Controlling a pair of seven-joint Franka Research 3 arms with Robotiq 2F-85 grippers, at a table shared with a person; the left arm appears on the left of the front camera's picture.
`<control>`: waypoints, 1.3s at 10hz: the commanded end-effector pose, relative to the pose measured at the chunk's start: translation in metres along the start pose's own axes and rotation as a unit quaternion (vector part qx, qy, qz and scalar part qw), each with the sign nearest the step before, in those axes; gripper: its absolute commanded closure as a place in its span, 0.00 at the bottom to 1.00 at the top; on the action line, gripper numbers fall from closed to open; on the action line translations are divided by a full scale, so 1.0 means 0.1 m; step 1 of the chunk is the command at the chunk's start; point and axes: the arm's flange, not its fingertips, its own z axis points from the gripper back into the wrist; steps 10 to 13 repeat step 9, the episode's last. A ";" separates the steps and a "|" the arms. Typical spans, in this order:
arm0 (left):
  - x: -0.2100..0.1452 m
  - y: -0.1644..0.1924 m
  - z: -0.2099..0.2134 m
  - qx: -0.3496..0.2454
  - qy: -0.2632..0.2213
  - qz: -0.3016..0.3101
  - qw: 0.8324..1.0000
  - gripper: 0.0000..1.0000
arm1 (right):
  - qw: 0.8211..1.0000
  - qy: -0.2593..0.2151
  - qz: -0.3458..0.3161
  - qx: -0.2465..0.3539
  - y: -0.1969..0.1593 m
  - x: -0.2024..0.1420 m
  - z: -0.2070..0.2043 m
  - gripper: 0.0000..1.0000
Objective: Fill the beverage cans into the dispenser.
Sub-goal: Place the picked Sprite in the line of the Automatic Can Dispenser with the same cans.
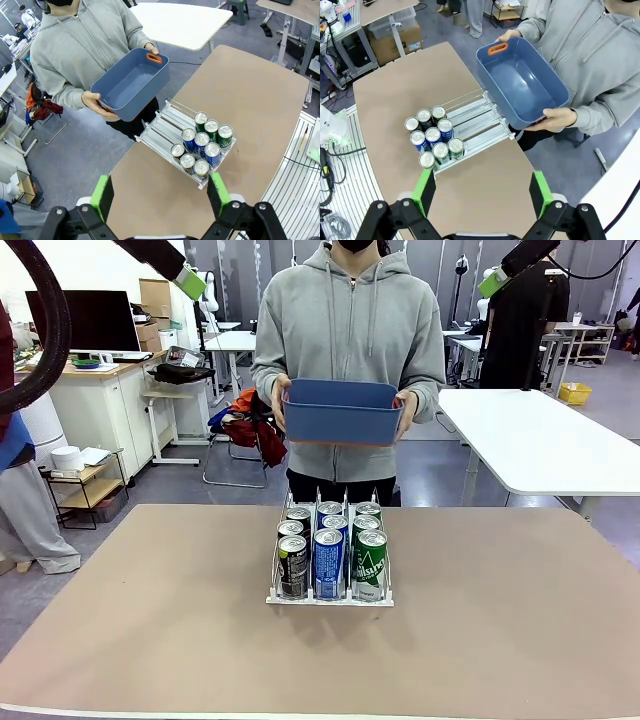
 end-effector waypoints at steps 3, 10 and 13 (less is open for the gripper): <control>-0.02 0.02 0.00 -0.009 -0.002 -0.003 1.000 0.00 | 1.000 -0.001 0.000 -0.001 0.00 0.00 0.02 0.00; -0.02 0.02 0.00 -0.009 -0.002 -0.003 1.000 0.00 | 1.000 -0.001 0.000 -0.001 0.00 0.00 0.02 0.00; -0.02 0.02 0.00 -0.009 -0.002 -0.003 1.000 0.00 | 1.000 -0.001 0.000 -0.001 0.00 0.00 0.02 0.00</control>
